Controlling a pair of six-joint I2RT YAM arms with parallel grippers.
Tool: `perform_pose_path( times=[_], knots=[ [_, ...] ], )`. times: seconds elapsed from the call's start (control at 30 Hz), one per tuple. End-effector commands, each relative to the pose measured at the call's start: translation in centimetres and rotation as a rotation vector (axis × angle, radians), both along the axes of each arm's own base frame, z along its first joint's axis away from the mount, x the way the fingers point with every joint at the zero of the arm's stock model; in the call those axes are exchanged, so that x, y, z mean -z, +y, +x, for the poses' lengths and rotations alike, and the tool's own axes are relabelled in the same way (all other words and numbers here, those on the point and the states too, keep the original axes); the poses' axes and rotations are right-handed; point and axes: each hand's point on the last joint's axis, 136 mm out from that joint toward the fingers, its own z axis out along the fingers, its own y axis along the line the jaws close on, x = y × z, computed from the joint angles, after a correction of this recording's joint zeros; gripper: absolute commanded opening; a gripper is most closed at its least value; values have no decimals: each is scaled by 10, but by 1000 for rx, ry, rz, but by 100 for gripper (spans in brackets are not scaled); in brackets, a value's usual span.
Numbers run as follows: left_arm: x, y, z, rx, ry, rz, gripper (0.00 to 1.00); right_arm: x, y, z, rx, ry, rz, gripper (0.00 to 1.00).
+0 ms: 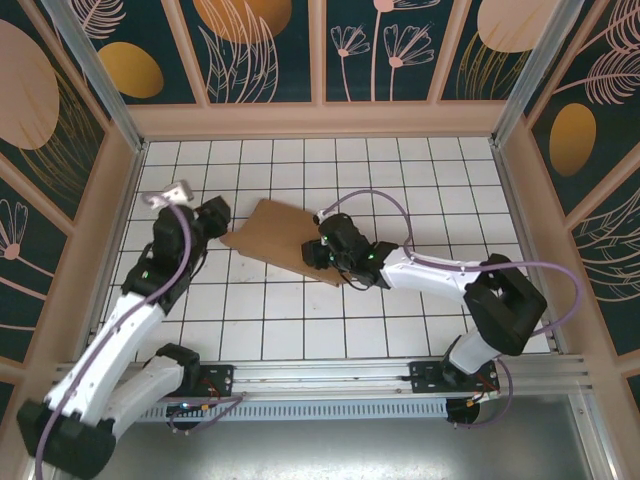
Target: Fold the paper box
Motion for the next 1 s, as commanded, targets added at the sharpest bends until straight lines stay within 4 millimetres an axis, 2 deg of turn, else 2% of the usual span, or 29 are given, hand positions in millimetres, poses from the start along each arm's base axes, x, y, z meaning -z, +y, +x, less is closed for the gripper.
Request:
perform_pose_path(
  times=[0.0, 0.1, 0.2, 0.3, 0.4, 0.47, 0.53, 0.63, 0.73, 0.87, 0.97],
  knots=[
    [18, -30, 19, 155, 75, 77, 50, 37, -7, -11, -42, 61, -85, 36],
    [32, -41, 39, 186, 110, 106, 52, 45, -11, -12, -44, 76, -112, 38],
    [51, -39, 55, 160, 151, 148, 53, 44, -13, -13, -65, 99, -104, 39],
    [77, -37, 67, 152, 209, 173, 54, 24, -19, -9, -65, 67, -74, 43],
    [105, -34, 75, 161, 276, 180, 56, -4, -33, -2, -39, 41, 7, 50],
    [124, -30, 79, 168, 319, 148, 56, -18, -47, 2, -7, 40, 68, 55],
    [134, -28, 81, 191, 333, 123, 55, -21, -66, 9, 47, 53, 101, 59],
    [151, -27, 83, 234, 375, 142, 54, -12, -93, 17, 138, 90, 113, 64],
    [165, -31, 82, 271, 417, 139, 54, 1, -111, 22, 194, 129, 103, 69],
    [187, -32, 78, 289, 476, 143, 54, 18, -120, 26, 233, 170, 94, 73],
    [206, -31, 74, 293, 529, 143, 53, 30, -116, 27, 224, 198, 103, 73]
  ],
)
